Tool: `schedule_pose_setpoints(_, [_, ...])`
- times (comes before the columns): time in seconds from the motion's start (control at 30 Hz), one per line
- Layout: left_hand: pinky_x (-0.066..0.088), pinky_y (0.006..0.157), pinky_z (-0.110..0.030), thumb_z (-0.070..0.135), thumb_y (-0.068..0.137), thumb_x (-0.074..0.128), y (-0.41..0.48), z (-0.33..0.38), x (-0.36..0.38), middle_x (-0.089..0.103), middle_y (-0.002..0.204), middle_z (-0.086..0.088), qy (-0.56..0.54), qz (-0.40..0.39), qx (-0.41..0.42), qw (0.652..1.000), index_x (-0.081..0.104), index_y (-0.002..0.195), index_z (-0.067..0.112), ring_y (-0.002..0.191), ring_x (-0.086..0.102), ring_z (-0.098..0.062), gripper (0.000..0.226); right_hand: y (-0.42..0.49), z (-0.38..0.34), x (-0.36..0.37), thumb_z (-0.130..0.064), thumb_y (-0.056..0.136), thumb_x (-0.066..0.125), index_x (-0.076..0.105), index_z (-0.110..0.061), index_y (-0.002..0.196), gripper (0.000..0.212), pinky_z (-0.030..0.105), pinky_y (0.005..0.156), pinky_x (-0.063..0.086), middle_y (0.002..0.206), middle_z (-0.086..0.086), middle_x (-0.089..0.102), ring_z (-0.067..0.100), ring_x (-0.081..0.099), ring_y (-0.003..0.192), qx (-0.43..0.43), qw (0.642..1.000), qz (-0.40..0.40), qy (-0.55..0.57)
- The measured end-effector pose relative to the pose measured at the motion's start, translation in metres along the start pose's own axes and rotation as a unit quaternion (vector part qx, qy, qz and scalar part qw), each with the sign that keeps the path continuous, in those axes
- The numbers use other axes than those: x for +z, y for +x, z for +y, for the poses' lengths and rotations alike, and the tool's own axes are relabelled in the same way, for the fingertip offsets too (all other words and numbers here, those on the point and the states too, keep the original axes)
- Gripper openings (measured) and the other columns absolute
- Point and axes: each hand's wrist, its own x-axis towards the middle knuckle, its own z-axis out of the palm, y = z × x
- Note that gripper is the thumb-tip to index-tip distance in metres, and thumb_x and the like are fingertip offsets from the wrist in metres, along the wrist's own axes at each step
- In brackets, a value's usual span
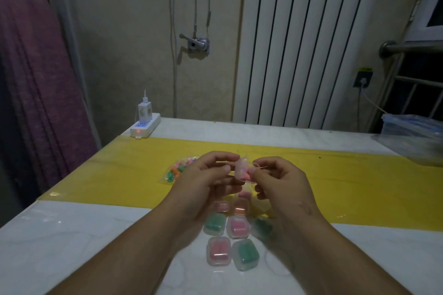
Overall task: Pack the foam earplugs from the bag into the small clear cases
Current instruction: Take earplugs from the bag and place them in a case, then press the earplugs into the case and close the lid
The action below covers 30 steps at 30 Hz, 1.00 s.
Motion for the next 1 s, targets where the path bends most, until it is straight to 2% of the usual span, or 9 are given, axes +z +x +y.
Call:
schedule_pose_setpoints(0.1, [0.044, 0.058, -0.031, 0.010, 0.081, 0.071, 0.001, -0.002, 0.002, 0.074, 0.097, -0.006, 0.070, 0.005, 0.020, 0.997, 0.069, 0.104, 0.020, 0.075, 0.068, -0.018, 0.025, 0.001, 0.004, 0.001, -0.015, 0.087, 0.072, 0.072, -0.011, 0.091, 0.005, 0.050, 0.072, 0.061, 0.064, 0.005, 0.064, 0.016, 0.060, 0.054, 0.017, 0.999, -0.014, 0.026])
schedule_pose_setpoints(0.17, [0.047, 0.059, -0.034, 0.011, 0.077, 0.076, 0.003, -0.002, 0.002, 0.074, 0.096, -0.003, 0.092, 0.028, 0.030, 0.995, 0.068, 0.106, 0.022, 0.075, 0.069, -0.015, 0.032, 0.001, 0.007, 0.002, -0.022, 0.098, 0.056, 0.074, -0.012, 0.090, 0.022, 0.060, 0.084, 0.055, 0.067, 0.010, 0.063, 0.022, 0.059, 0.063, 0.036, 0.997, -0.020, 0.071])
schedule_pose_setpoints(0.23, [0.051, 0.066, -0.041, 0.006, 0.079, 0.076, 0.006, -0.003, 0.000, 0.073, 0.095, -0.005, 0.097, 0.042, 0.047, 0.993, 0.065, 0.109, 0.021, 0.076, 0.070, -0.016, 0.035, 0.002, 0.006, 0.001, -0.032, 0.099, 0.051, 0.075, -0.013, 0.089, 0.032, 0.056, 0.084, 0.054, 0.074, 0.015, 0.067, 0.025, 0.060, 0.067, 0.047, 0.995, -0.028, 0.081])
schedule_pose_setpoints(0.33, [0.054, 0.063, -0.039, 0.005, 0.079, 0.076, 0.005, -0.005, -0.002, 0.073, 0.094, -0.003, 0.109, 0.040, 0.047, 0.992, 0.065, 0.108, 0.022, 0.076, 0.070, -0.017, 0.036, -0.001, 0.004, 0.001, -0.036, 0.090, 0.065, 0.076, -0.016, 0.087, 0.024, 0.047, 0.078, 0.058, 0.086, 0.016, 0.074, 0.027, 0.068, 0.074, 0.049, 0.997, -0.058, 0.021])
schedule_pose_setpoints(0.5, [0.056, 0.056, -0.028, 0.004, 0.086, 0.068, 0.010, -0.007, -0.007, 0.071, 0.100, -0.002, 0.153, 0.099, 0.100, 0.978, 0.070, 0.099, 0.023, 0.082, 0.064, -0.021, 0.023, 0.006, -0.001, -0.006, -0.017, 0.086, 0.072, 0.074, -0.013, 0.084, 0.005, 0.025, 0.056, 0.050, 0.068, -0.003, 0.070, 0.008, 0.059, 0.057, -0.010, 0.997, 0.006, -0.070])
schedule_pose_setpoints(0.63, [0.047, 0.054, -0.015, -0.003, 0.087, 0.064, 0.011, -0.003, -0.010, 0.067, 0.088, -0.006, 0.224, 0.147, 0.164, 0.949, 0.070, 0.094, 0.014, 0.061, 0.057, 0.002, 0.019, 0.014, -0.016, -0.031, -0.015, 0.086, 0.070, 0.073, -0.016, 0.077, 0.009, 0.012, 0.052, 0.042, 0.061, -0.010, 0.071, -0.003, 0.058, 0.053, -0.067, 0.990, 0.017, -0.125])
schedule_pose_setpoints(0.73, [0.041, 0.048, -0.008, -0.005, 0.088, 0.061, 0.011, -0.005, -0.010, 0.060, 0.082, -0.005, 0.259, 0.179, 0.169, 0.934, 0.069, 0.091, 0.015, 0.056, 0.052, 0.008, 0.022, 0.013, -0.021, -0.044, -0.016, 0.081, 0.076, 0.076, -0.014, 0.077, 0.004, 0.014, 0.058, 0.043, 0.068, -0.005, 0.074, 0.001, 0.063, 0.064, -0.016, 0.977, -0.046, -0.210])
schedule_pose_setpoints(0.87, [0.041, 0.070, -0.025, 0.005, 0.082, 0.065, 0.020, -0.011, -0.023, 0.059, 0.085, 0.019, 0.446, 0.193, 0.204, 0.849, 0.065, 0.084, 0.034, 0.085, 0.055, -0.009, 0.030, 0.015, -0.017, -0.049, -0.020, 0.074, 0.084, 0.074, -0.014, 0.079, 0.012, 0.023, 0.052, 0.042, 0.064, -0.003, 0.065, 0.010, 0.055, 0.056, 0.024, 0.939, -0.053, -0.339])
schedule_pose_setpoints(1.0, [0.040, 0.079, -0.030, 0.012, 0.080, 0.068, 0.022, -0.015, -0.026, 0.057, 0.086, 0.020, 0.488, 0.187, 0.211, 0.826, 0.065, 0.088, 0.034, 0.094, 0.052, -0.014, 0.024, 0.015, -0.013, -0.044, -0.023, 0.071, 0.086, 0.071, -0.014, 0.068, 0.017, 0.035, 0.065, 0.054, 0.065, -0.002, 0.073, 0.017, 0.068, 0.069, 0.035, 0.913, -0.061, -0.401])
